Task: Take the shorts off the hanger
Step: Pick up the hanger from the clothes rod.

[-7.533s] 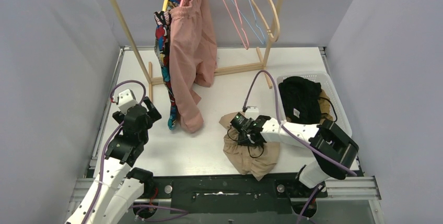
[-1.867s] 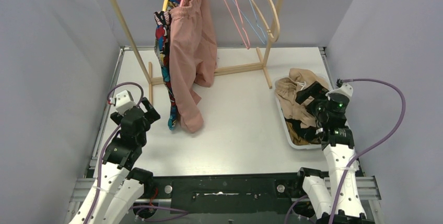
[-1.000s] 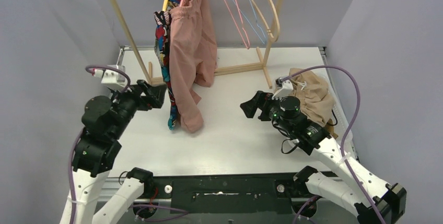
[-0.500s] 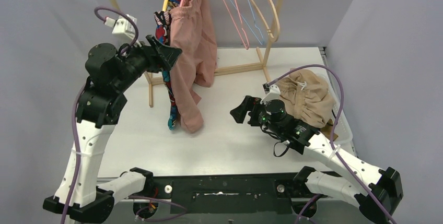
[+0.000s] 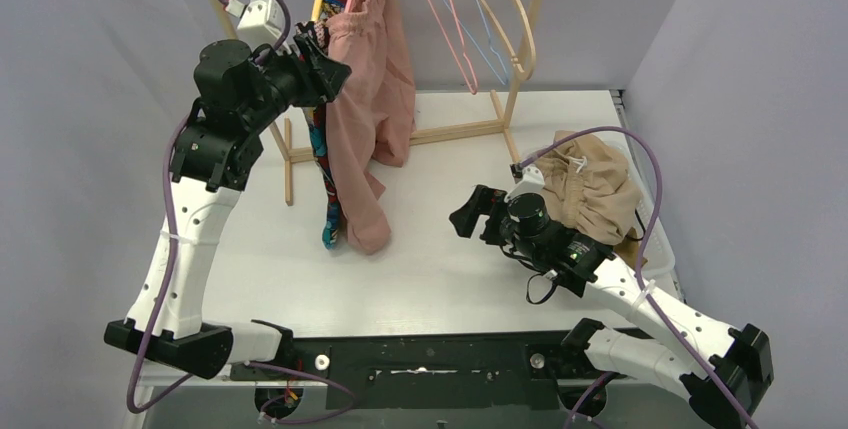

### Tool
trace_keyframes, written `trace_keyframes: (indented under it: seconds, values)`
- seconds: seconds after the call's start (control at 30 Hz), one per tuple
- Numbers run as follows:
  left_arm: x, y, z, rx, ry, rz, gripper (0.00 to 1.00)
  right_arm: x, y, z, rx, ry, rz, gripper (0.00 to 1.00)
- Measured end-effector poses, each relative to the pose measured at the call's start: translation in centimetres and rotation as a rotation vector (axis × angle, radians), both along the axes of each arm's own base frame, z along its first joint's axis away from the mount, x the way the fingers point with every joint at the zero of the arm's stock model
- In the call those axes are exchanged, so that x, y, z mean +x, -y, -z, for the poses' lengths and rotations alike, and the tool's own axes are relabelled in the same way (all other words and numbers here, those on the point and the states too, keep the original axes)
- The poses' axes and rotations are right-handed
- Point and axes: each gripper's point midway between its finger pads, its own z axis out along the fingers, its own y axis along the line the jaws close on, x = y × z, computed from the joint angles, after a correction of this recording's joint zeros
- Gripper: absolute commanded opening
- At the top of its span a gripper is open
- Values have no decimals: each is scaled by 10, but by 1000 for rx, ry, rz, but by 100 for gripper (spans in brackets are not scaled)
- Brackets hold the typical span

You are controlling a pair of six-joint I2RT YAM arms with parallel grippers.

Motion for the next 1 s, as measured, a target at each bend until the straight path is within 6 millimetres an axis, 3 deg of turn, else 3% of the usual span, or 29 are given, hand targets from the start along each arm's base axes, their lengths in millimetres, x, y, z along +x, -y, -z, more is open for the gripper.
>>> trace_keyframes:
  seconds: [0.07, 0.13, 0.23, 0.37, 0.67, 0.8, 1.0]
  values:
    - [3, -2, -3, 19, 6, -11, 26, 0, 0, 0, 2, -3, 6, 97]
    - [11, -2, -11, 39, 21, -15, 23, 0, 1, 1, 2, -9, 11, 97]
    - [24, 2, -14, 67, 23, -11, 23, 0, 1, 5, -4, -19, 12, 97]
    - [36, 4, 6, 116, -23, -3, 30, -2, 0, 14, -29, -45, 7, 97]
    - [40, 3, 37, 186, -100, 10, 32, -2, -1, 24, -51, -72, 8, 97]
    - [42, 1, 50, 209, -124, 2, 0, -2, -1, 28, -62, -84, 8, 98]
    - [47, -1, 58, 234, -108, -18, 0, -2, -1, 32, -78, -99, 8, 98]
